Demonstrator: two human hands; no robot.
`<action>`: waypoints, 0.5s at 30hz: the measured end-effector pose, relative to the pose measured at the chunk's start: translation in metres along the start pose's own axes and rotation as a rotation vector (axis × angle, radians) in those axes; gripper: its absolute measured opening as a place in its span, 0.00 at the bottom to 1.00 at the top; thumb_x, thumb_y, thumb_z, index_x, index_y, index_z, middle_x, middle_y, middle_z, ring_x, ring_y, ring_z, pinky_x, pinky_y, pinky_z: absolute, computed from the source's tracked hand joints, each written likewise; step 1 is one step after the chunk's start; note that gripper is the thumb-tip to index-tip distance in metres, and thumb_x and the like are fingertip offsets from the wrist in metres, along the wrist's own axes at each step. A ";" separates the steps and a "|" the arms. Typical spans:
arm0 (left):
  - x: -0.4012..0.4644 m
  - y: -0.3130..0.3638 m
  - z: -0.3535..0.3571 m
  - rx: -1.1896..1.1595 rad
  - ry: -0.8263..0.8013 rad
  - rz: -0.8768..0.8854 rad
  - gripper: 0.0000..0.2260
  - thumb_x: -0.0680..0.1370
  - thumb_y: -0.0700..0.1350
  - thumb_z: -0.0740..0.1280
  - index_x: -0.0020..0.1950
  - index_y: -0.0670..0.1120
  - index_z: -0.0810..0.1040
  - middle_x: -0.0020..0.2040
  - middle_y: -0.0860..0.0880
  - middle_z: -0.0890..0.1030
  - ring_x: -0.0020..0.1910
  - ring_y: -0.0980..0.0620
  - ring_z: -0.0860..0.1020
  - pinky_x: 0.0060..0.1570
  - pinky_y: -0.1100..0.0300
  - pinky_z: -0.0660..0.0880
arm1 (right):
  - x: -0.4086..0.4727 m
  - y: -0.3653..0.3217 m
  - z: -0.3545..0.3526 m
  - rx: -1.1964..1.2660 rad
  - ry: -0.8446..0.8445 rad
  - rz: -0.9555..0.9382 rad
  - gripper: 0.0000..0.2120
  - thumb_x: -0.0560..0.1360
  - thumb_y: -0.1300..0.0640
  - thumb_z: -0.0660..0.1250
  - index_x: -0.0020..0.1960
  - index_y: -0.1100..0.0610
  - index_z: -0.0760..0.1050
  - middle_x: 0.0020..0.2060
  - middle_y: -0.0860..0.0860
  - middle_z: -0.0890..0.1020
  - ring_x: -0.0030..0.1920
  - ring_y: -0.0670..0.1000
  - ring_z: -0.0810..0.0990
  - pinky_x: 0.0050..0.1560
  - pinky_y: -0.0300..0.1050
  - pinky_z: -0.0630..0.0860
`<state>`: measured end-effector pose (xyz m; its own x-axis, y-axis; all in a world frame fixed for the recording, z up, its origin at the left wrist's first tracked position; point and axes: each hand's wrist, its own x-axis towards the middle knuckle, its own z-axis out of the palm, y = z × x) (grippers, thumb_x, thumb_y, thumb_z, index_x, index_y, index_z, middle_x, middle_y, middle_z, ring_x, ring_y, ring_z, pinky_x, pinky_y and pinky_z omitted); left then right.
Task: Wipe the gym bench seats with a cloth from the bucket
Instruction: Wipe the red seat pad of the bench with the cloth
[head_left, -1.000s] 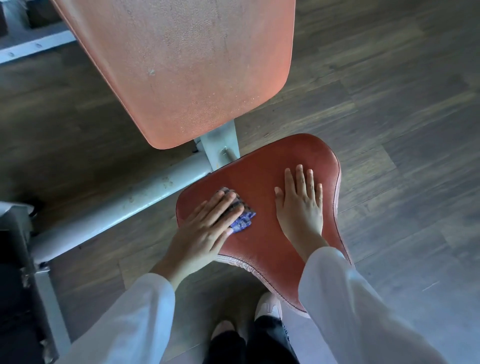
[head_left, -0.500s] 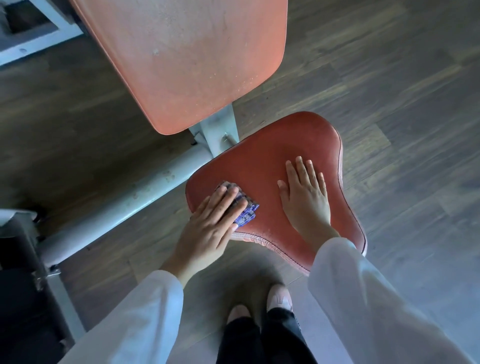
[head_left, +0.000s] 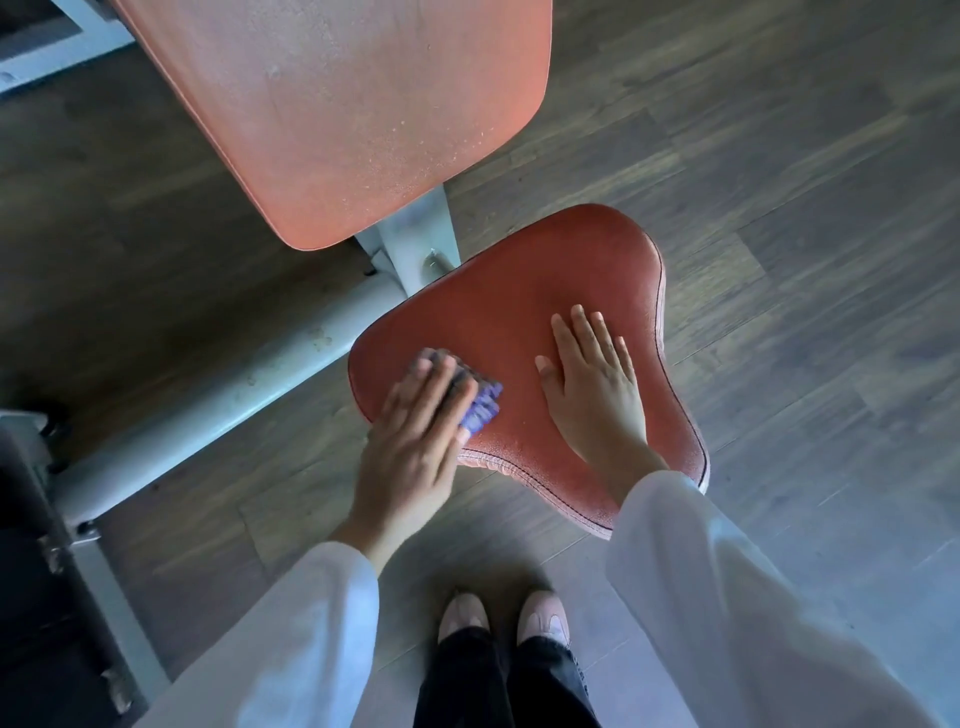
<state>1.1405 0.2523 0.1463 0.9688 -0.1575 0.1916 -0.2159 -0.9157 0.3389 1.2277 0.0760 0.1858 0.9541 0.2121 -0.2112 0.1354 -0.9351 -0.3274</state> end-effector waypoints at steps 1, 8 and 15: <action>-0.005 0.008 0.000 -0.003 -0.028 0.072 0.19 0.82 0.48 0.49 0.71 0.46 0.64 0.73 0.44 0.63 0.73 0.44 0.59 0.70 0.49 0.60 | 0.000 0.002 -0.002 0.015 -0.007 -0.011 0.24 0.80 0.50 0.52 0.74 0.54 0.55 0.75 0.52 0.54 0.75 0.51 0.48 0.72 0.46 0.42; 0.014 -0.012 0.002 0.050 0.012 -0.087 0.18 0.79 0.43 0.55 0.68 0.41 0.69 0.70 0.38 0.68 0.70 0.39 0.64 0.67 0.46 0.64 | 0.000 0.026 -0.015 0.007 -0.013 -0.021 0.26 0.79 0.45 0.54 0.74 0.52 0.54 0.75 0.50 0.54 0.75 0.49 0.48 0.72 0.43 0.43; -0.005 0.040 0.013 -0.005 0.040 -0.034 0.19 0.80 0.45 0.53 0.70 0.43 0.67 0.72 0.42 0.65 0.73 0.42 0.59 0.70 0.48 0.59 | 0.000 0.027 -0.012 0.053 0.004 -0.011 0.25 0.79 0.47 0.55 0.74 0.53 0.55 0.75 0.50 0.54 0.75 0.49 0.49 0.73 0.44 0.44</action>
<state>1.1281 0.2112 0.1468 0.9700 -0.1110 0.2161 -0.1833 -0.9183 0.3510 1.2345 0.0470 0.1881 0.9538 0.2210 -0.2034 0.1316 -0.9162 -0.3785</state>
